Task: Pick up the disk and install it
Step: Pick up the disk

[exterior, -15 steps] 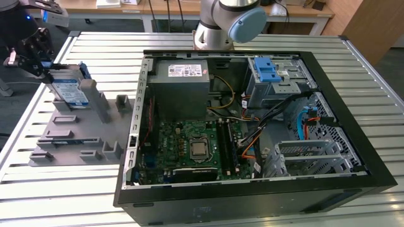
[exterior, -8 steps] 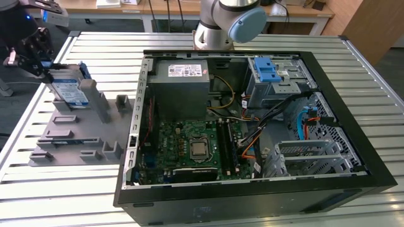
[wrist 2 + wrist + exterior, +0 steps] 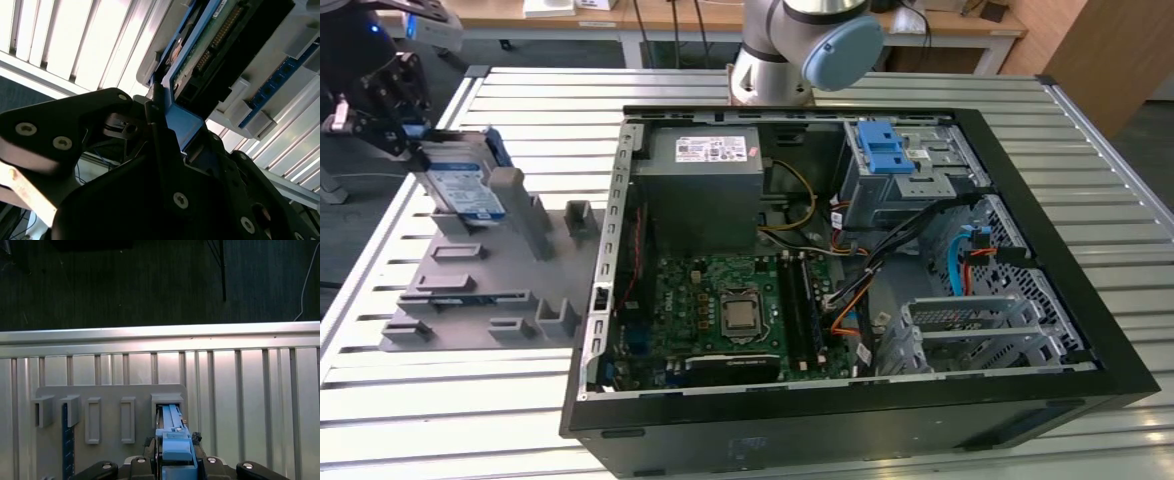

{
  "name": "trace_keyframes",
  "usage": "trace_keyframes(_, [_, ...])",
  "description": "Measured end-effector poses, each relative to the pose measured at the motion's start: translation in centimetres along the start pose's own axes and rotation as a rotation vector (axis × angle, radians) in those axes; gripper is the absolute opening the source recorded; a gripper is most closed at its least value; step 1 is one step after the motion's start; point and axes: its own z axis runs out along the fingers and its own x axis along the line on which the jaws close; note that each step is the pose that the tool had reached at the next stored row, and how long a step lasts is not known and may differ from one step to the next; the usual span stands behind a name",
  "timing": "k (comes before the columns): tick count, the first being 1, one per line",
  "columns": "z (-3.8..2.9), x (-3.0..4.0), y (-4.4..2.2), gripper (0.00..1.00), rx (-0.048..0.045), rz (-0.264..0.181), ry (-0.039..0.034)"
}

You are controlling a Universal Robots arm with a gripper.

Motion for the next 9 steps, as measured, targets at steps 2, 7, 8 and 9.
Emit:
trace_keyframes(2, [-0.21,0.0,0.0,0.37,-0.0002,0.0,0.0001])
trace_keyframes(7, [-0.75,-0.01,0.01,0.37,-0.0002,0.0,0.0])
trace_keyframes(8, [-0.85,-0.02,0.01,0.37,-0.0001,0.0,0.0])
trace_keyframes(9, [-0.97,-0.02,0.01,0.37,-0.0001,0.0,0.0])
